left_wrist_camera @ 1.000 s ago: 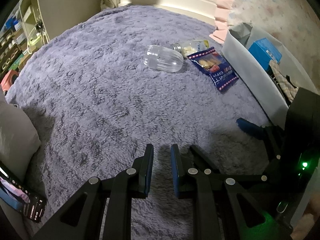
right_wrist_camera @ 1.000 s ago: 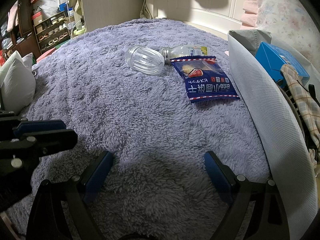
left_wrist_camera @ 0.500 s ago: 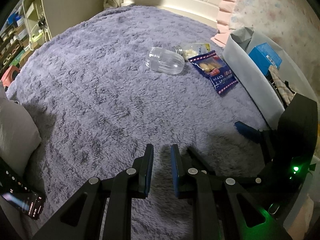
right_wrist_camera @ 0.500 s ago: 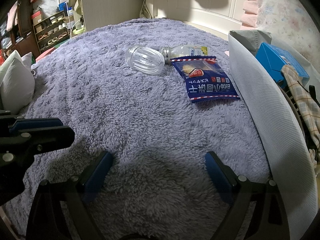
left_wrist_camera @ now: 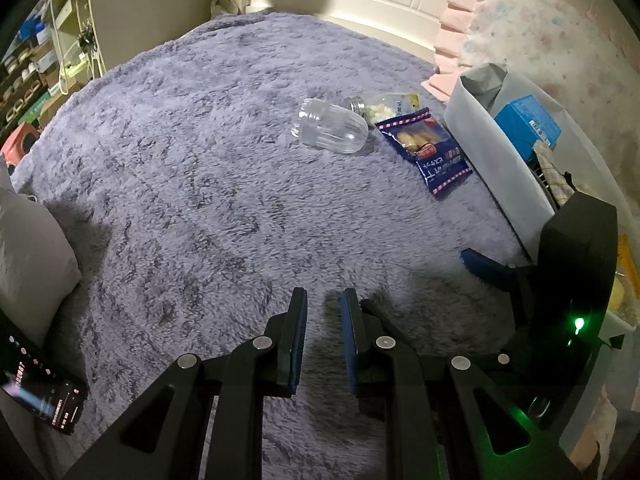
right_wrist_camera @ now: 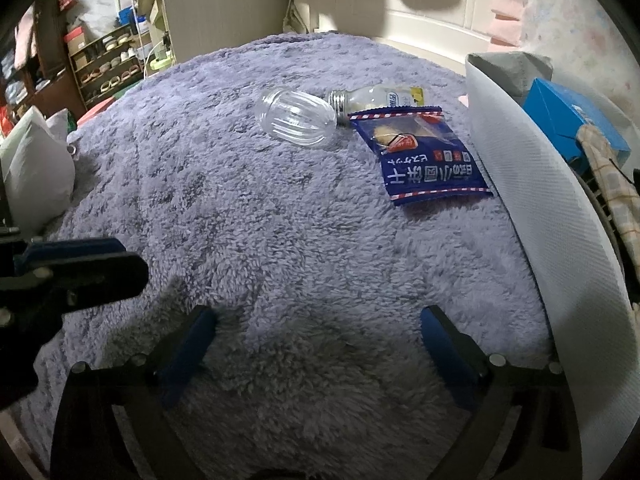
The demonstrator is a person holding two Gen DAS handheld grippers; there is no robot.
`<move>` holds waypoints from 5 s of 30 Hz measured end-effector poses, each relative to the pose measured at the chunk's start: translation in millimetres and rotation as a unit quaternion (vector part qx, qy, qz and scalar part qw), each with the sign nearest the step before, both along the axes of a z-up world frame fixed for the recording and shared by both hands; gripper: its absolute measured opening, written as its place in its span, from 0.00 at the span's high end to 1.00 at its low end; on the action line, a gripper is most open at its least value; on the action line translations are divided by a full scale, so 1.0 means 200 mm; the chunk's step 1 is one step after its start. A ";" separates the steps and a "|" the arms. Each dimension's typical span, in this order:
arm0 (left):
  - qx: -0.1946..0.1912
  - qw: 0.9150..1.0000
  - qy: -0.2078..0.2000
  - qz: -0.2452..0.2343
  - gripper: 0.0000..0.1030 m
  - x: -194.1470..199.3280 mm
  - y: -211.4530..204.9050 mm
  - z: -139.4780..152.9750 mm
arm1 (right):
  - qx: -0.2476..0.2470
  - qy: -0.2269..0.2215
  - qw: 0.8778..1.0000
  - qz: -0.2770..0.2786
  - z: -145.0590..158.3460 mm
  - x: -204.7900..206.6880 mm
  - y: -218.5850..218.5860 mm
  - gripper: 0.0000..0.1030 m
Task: Organize objects
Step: 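Move the right gripper back over the clear bottle on the blanket, then grasp the clear plastic bottle with the right gripper, then lift the clear bottle with the right gripper, then carry the clear bottle into the white bin and open the right gripper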
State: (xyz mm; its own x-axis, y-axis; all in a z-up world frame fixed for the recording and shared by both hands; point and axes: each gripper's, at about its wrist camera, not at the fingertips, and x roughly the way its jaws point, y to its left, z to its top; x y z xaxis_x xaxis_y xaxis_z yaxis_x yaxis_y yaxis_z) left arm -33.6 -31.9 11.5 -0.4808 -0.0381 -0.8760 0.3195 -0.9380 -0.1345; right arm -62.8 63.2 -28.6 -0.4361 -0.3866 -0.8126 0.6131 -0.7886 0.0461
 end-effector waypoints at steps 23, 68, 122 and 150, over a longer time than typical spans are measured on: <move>0.093 0.988 0.094 0.079 0.84 0.08 -0.31 0.05 | -0.080 0.078 0.990 -0.081 0.26 -0.09 0.02 0.15; 0.170 0.981 0.068 0.063 0.84 0.18 -0.42 0.05 | -0.094 -0.276 0.933 -0.211 0.31 0.00 0.26 0.38; 0.040 0.987 0.111 0.108 0.57 -0.04 -0.60 -0.17 | -0.167 -0.252 0.939 -0.164 0.17 -0.09 0.28 0.64; 0.013 0.949 0.261 -0.176 0.59 0.01 0.38 0.38 | -0.249 0.035 0.915 -0.316 0.86 0.09 0.88 0.67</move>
